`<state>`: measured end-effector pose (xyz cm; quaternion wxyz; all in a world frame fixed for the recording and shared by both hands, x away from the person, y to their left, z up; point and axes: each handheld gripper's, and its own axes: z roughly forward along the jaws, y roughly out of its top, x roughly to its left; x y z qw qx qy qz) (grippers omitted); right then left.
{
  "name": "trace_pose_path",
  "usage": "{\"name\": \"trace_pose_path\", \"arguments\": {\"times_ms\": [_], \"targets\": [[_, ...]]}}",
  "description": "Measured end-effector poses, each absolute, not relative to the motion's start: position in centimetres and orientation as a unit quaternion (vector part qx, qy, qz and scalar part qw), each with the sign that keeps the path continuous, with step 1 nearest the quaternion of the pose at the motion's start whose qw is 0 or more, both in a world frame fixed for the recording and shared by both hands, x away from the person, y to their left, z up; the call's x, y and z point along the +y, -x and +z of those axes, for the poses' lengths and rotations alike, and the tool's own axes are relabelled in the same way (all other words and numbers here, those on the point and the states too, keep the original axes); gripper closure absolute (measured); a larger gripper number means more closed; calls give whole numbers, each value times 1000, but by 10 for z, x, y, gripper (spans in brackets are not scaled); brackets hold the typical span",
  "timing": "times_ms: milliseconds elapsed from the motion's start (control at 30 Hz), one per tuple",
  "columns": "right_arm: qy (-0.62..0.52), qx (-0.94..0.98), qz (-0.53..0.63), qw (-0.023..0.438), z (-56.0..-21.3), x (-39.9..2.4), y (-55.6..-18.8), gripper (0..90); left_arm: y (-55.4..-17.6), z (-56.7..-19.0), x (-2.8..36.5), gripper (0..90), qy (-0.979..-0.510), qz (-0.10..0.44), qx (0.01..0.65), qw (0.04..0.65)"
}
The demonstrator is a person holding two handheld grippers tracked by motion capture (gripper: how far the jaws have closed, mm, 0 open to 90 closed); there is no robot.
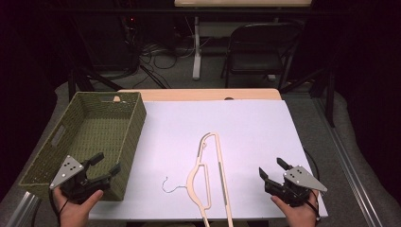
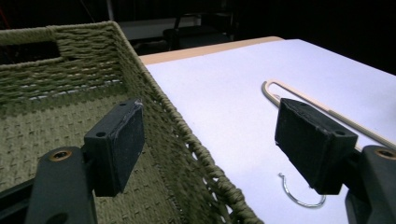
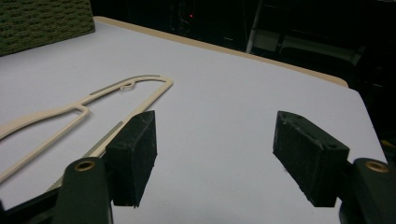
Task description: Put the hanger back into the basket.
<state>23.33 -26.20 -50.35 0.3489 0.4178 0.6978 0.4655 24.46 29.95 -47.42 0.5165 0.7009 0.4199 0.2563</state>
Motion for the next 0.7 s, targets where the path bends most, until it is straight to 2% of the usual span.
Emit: {"name": "trace_pose_path", "arguments": {"times_ms": [200, 433, 700], "targets": [[-406, 708, 462, 346, -501, -256, -234, 307, -247, -474, 296, 239, -705, 244, 422, 516], [-405, 731, 453, 310, -499, -245, -235, 313, -251, -474, 296, 236, -703, 235, 435, 511], [-399, 739, 448, 307, -493, -238, -239, 328, -255, -470, 291, 236, -708, 225, 437, 507]]}}
